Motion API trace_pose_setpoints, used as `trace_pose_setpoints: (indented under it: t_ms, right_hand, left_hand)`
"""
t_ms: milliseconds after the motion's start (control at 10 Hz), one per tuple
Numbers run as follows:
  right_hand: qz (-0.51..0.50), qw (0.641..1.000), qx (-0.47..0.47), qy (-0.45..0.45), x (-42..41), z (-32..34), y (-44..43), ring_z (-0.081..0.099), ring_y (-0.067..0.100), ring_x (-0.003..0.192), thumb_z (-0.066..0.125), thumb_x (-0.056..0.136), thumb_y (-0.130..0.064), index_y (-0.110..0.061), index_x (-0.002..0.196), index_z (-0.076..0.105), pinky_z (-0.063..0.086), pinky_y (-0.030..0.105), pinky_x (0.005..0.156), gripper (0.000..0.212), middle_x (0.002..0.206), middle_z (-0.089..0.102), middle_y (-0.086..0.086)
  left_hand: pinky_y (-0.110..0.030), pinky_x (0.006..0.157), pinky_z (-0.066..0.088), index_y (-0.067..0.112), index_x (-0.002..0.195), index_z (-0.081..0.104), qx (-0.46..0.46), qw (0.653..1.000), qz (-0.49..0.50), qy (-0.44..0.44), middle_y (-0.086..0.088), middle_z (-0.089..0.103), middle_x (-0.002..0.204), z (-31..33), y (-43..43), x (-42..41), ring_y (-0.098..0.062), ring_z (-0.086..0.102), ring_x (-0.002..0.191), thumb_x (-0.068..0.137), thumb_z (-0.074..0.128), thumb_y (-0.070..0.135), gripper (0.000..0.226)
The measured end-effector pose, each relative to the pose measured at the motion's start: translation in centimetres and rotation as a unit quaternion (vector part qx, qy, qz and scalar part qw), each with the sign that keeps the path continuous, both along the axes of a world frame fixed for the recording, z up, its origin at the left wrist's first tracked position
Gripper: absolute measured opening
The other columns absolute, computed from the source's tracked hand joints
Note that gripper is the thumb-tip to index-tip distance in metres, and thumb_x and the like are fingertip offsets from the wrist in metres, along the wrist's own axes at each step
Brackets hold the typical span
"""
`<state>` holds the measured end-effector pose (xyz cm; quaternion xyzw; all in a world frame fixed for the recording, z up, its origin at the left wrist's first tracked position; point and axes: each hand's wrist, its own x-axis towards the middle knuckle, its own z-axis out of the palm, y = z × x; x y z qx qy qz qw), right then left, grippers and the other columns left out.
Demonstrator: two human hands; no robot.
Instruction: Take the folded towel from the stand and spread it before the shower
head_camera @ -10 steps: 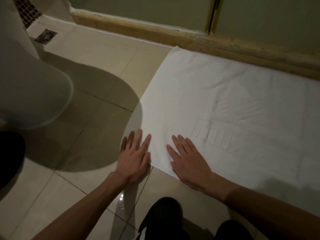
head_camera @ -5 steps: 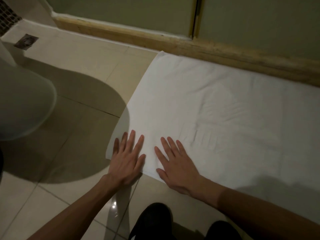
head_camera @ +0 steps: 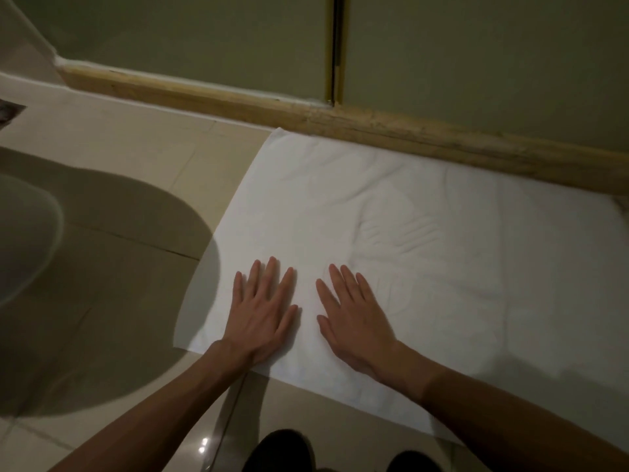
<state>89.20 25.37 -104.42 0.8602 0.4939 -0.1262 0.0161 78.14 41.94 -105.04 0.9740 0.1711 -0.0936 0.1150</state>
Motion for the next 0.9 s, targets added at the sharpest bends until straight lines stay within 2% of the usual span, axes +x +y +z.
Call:
trace_pose_setpoints:
  t_ms: [100, 500, 600, 700, 800, 900]
  right_hand:
    - [-0.007, 1.0, -0.006, 0.004, 0.7, -0.6, -0.7, -0.013, 0.033, 0.144, 0.011, 0.097, -0.051, -0.017, 0.151, -0.001, 0.0, 0.051, 0.117, 0.065, 0.158, -0.01, 0.016]
    - [-0.009, 1.0, -0.006, -0.003, 0.6, -1.3, -0.6, -0.01, 0.035, 0.144, 0.012, 0.096, -0.053, -0.017, 0.151, 0.005, 0.004, 0.054, 0.116, 0.065, 0.158, -0.005, 0.016]
    - [-0.005, 1.0, -0.005, -0.001, 0.9, -0.8, -0.3, -0.005, 0.035, 0.145, 0.016, 0.097, -0.052, -0.016, 0.15, 0.008, 0.005, 0.052, 0.116, 0.065, 0.158, -0.001, 0.017]
    - [0.0, 1.0, 0.022, 0.001, 1.3, 0.1, 0.2, 0.005, 0.033, 0.145, 0.023, 0.098, -0.048, -0.015, 0.149, 0.019, 0.007, 0.048, 0.118, 0.061, 0.158, 0.006, 0.018]
    - [0.007, 0.999, 0.049, -0.001, 2.3, 1.5, 1.5, 0.009, 0.03, 0.145, 0.029, 0.098, -0.044, -0.014, 0.146, 0.026, 0.007, 0.044, 0.118, 0.057, 0.158, 0.011, 0.016]
    - [0.008, 0.997, 0.077, -0.013, 3.8, 3.5, 3.3, 0.021, 0.033, 0.142, 0.036, 0.097, -0.039, -0.011, 0.144, 0.032, 0.013, 0.044, 0.117, 0.055, 0.155, 0.021, 0.019]
  left_hand:
    - [-0.05, 0.115, -0.015, 0.035, 0.147, -0.02, 0.017, 1.0, -0.001, 0.012, -0.004, -0.025, 0.156, -0.7, 0.3, 0.2, -0.023, -0.03, 0.141, 0.089, -0.006, 0.064, 0.067]
    - [-0.05, 0.115, -0.015, 0.034, 0.147, -0.018, 0.01, 1.0, 0.008, 0.001, -0.004, -0.023, 0.157, -0.5, 0.1, 0.3, -0.024, -0.029, 0.141, 0.088, -0.004, 0.063, 0.066]
    - [-0.049, 0.116, -0.013, 0.032, 0.151, -0.008, 0.002, 1.0, 0.008, -0.004, -0.005, -0.016, 0.158, 0.0, 0.5, 1.0, -0.025, -0.022, 0.144, 0.089, -0.001, 0.063, 0.069]
    - [-0.047, 0.117, -0.008, 0.03, 0.152, 0.005, 0.02, 1.0, 0.006, -0.015, -0.007, -0.004, 0.161, 0.8, 1.1, 2.0, -0.027, -0.009, 0.147, 0.088, 0.001, 0.063, 0.073]
    - [-0.046, 0.117, 0.0, 0.027, 0.151, 0.017, 0.027, 0.999, 0.016, -0.038, -0.009, 0.011, 0.16, 2.5, 2.2, 3.8, -0.027, 0.006, 0.147, 0.089, 0.01, 0.06, 0.071]
    - [-0.047, 0.117, 0.01, 0.024, 0.149, 0.028, 0.043, 0.996, 0.028, -0.07, -0.011, 0.023, 0.157, 4.4, 3.2, 5.0, -0.029, 0.018, 0.144, 0.09, 0.019, 0.054, 0.066]
